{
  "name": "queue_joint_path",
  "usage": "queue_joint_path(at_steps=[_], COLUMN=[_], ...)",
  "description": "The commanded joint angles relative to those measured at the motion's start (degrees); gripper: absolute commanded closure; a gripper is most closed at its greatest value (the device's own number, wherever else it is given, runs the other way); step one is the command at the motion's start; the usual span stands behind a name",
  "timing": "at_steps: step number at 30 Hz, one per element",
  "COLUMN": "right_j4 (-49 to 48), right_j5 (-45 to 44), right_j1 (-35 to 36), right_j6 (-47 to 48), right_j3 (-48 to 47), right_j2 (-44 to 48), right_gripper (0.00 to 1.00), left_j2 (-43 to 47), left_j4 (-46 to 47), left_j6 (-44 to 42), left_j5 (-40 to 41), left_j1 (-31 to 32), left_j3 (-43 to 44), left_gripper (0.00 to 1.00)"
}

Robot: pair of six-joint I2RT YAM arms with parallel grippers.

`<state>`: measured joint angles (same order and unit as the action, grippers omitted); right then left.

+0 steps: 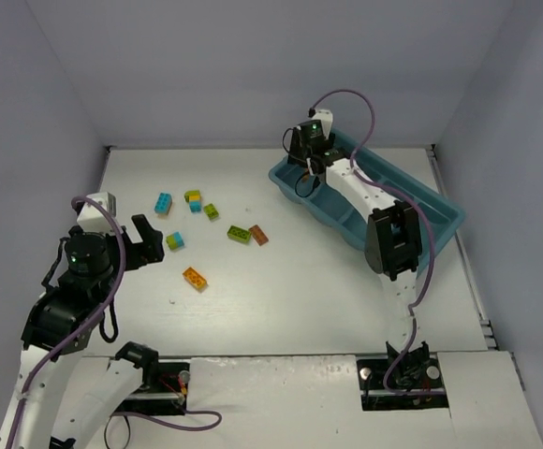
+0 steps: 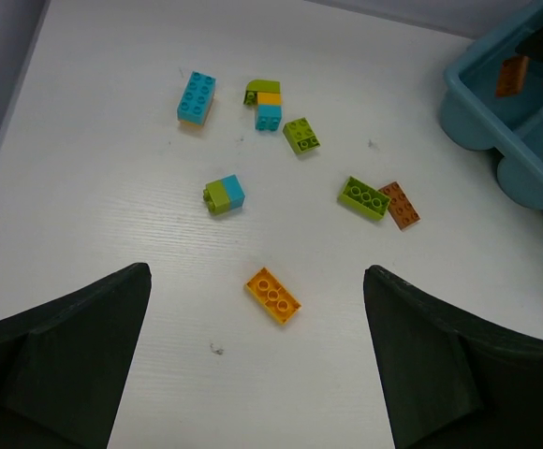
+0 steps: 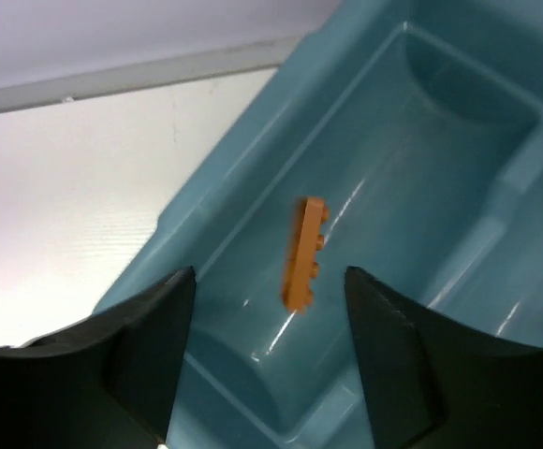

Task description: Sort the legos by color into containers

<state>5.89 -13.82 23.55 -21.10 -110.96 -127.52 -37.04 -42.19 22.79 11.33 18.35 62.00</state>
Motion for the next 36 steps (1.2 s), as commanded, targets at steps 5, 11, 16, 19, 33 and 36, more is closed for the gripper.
queue_joint_path(at_steps=[5, 11, 16, 19, 33, 36], right_j4=[-3.08, -4.04, -4.13, -4.13, -7.64, -8.35], right_j5=[2.22, 15.93, 18.56, 18.75, 20.59, 19.63], right_j1=[-0.35, 4.11, 11.24, 12.66, 18.81, 18.99], right_j6=[3.87, 15.44, 20.58, 20.31, 19.43, 19.17], right_j3=[-2.78, 7.30, 19.71, 26.92, 34.85, 33.35], right_j2=[5.61, 14.04, 22.49, 24.87, 15.30, 12.39], right_gripper=[0.31, 0.38, 0.39, 0.33, 0.30, 0.30], left_j2=[-0.14, -0.93, -1.55, -1.81, -2.95, -2.60], left_j4=[0.80, 1.15, 1.33, 1.41, 1.50, 0.89], left_j6=[0.59, -0.20, -1.52, -1.78, -1.78, -1.78], left_j5=[-0.61, -0.87, -0.70, -0.79, -1.66, -1.58], left_j1=[-0.24, -0.24, -0.24, -0.24, -0.24, -0.24], left_j3=[0.23, 0.93, 1.02, 1.11, 1.37, 1.46], left_gripper=[0.11, 0.11, 0.11, 0.11, 0.11, 0.11])
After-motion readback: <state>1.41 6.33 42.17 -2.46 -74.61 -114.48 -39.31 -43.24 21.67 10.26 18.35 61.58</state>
